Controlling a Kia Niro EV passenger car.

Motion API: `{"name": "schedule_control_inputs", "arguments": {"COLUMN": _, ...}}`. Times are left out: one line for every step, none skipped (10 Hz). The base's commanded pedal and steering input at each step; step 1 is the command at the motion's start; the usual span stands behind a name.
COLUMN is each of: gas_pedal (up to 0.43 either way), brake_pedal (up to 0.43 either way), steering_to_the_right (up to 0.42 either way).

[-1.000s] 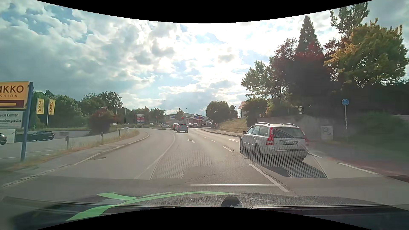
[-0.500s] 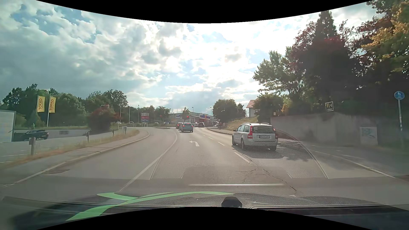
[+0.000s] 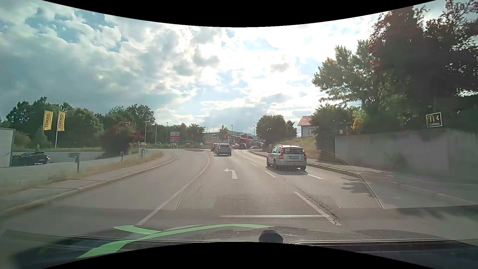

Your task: Follow the waypoints while adhering to traffic rules and regulations

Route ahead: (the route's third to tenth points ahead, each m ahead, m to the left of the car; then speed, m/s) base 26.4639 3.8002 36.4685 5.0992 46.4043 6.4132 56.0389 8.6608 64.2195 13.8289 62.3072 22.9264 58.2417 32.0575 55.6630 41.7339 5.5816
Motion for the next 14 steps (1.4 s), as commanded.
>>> {"name": "schedule_control_inputs", "arguments": {"gas_pedal": 0.087, "brake_pedal": 0.000, "steering_to_the_right": -0.053}}
{"name": "schedule_control_inputs", "arguments": {"gas_pedal": 0.087, "brake_pedal": 0.000, "steering_to_the_right": -0.054}}
{"name": "schedule_control_inputs", "arguments": {"gas_pedal": 0.087, "brake_pedal": 0.000, "steering_to_the_right": -0.054}}
{"name": "schedule_control_inputs", "arguments": {"gas_pedal": 0.087, "brake_pedal": 0.000, "steering_to_the_right": -0.054}}
{"name": "schedule_control_inputs", "arguments": {"gas_pedal": 0.087, "brake_pedal": 0.000, "steering_to_the_right": -0.054}}
{"name": "schedule_control_inputs", "arguments": {"gas_pedal": 0.087, "brake_pedal": 0.000, "steering_to_the_right": -0.054}}
{"name": "schedule_control_inputs", "arguments": {"gas_pedal": 0.087, "brake_pedal": 0.000, "steering_to_the_right": -0.053}}
{"name": "schedule_control_inputs", "arguments": {"gas_pedal": 0.087, "brake_pedal": 0.000, "steering_to_the_right": -0.052}}
{"name": "schedule_control_inputs", "arguments": {"gas_pedal": 0.087, "brake_pedal": 0.000, "steering_to_the_right": -0.049}}
{"name": "schedule_control_inputs", "arguments": {"gas_pedal": 0.087, "brake_pedal": 0.000, "steering_to_the_right": -0.045}}
{"name": "schedule_control_inputs", "arguments": {"gas_pedal": 0.087, "brake_pedal": 0.000, "steering_to_the_right": -0.039}}
{"name": "schedule_control_inputs", "arguments": {"gas_pedal": 0.087, "brake_pedal": 0.000, "steering_to_the_right": -0.037}}
{"name": "schedule_control_inputs", "arguments": {"gas_pedal": 0.087, "brake_pedal": 0.000, "steering_to_the_right": -0.036}}
{"name": "schedule_control_inputs", "arguments": {"gas_pedal": 0.098, "brake_pedal": 0.000, "steering_to_the_right": -0.032}}
